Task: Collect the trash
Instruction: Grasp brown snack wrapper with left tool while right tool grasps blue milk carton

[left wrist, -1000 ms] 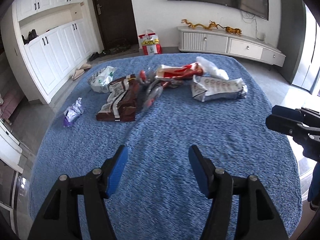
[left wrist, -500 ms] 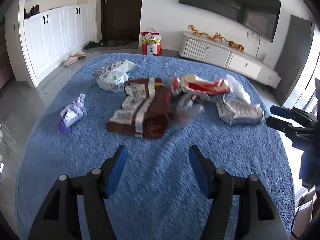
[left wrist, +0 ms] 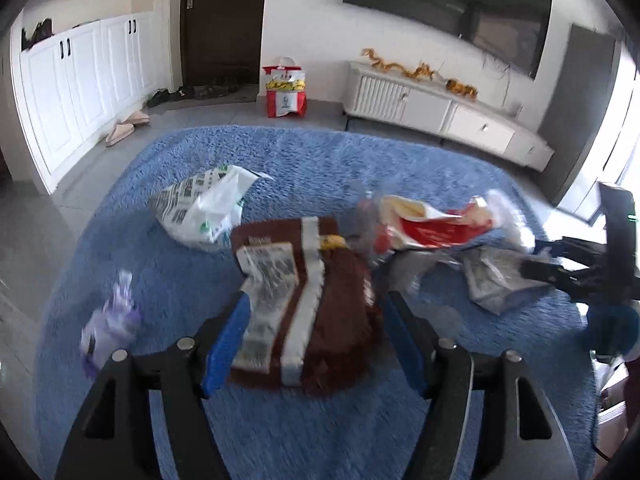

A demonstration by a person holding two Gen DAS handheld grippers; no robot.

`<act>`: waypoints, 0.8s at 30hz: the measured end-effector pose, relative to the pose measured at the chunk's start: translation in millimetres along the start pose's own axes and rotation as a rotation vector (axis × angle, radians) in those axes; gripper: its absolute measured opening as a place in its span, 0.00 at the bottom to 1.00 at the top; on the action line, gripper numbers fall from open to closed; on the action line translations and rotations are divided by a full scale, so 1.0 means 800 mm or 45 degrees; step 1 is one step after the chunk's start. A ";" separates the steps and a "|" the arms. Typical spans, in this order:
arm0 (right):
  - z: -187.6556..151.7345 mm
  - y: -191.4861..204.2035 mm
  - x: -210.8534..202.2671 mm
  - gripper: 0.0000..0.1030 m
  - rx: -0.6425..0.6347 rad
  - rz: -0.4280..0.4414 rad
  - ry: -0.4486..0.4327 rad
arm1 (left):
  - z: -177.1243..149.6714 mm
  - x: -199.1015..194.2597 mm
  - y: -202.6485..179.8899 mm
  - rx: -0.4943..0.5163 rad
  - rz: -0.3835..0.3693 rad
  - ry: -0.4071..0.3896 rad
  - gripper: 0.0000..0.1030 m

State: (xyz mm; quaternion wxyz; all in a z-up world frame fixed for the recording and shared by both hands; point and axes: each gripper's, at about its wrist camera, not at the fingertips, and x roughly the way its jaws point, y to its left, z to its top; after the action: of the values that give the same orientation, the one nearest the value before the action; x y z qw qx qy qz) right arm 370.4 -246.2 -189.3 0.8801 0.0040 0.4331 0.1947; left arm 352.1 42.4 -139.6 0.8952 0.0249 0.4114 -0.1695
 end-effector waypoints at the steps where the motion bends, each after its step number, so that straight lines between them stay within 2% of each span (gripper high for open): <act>1: 0.000 0.003 0.001 0.60 -0.020 0.011 0.004 | 0.003 0.011 0.000 0.009 0.013 0.028 0.65; 4: -0.004 0.012 0.000 0.60 -0.064 0.041 0.011 | -0.001 0.032 0.006 -0.012 0.046 0.081 0.65; 8: -0.016 0.031 -0.005 0.59 -0.119 0.107 0.031 | -0.007 0.025 0.010 -0.046 0.015 0.045 0.65; 10: -0.022 0.041 -0.008 0.57 -0.148 0.141 0.045 | -0.008 0.020 0.011 -0.048 0.009 0.034 0.58; 12: -0.027 0.053 -0.011 0.57 -0.183 0.167 0.055 | -0.010 0.019 0.012 -0.038 0.011 0.037 0.39; 15: -0.034 0.072 -0.013 0.57 -0.237 0.202 0.070 | -0.012 0.015 0.008 -0.020 0.000 0.039 0.23; 18: -0.040 0.088 -0.013 0.58 -0.267 0.220 0.091 | -0.016 0.005 0.004 -0.005 -0.005 0.021 0.12; 24: -0.048 0.113 -0.013 0.59 -0.290 0.164 0.126 | -0.023 -0.034 0.010 -0.058 -0.048 -0.026 0.05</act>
State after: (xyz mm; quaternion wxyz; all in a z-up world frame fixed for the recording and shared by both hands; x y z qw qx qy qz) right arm 304.7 -172.8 -189.6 0.8380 -0.0778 0.4500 0.2985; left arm 324.8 61.1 -132.0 0.8964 -0.0051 0.4063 -0.1770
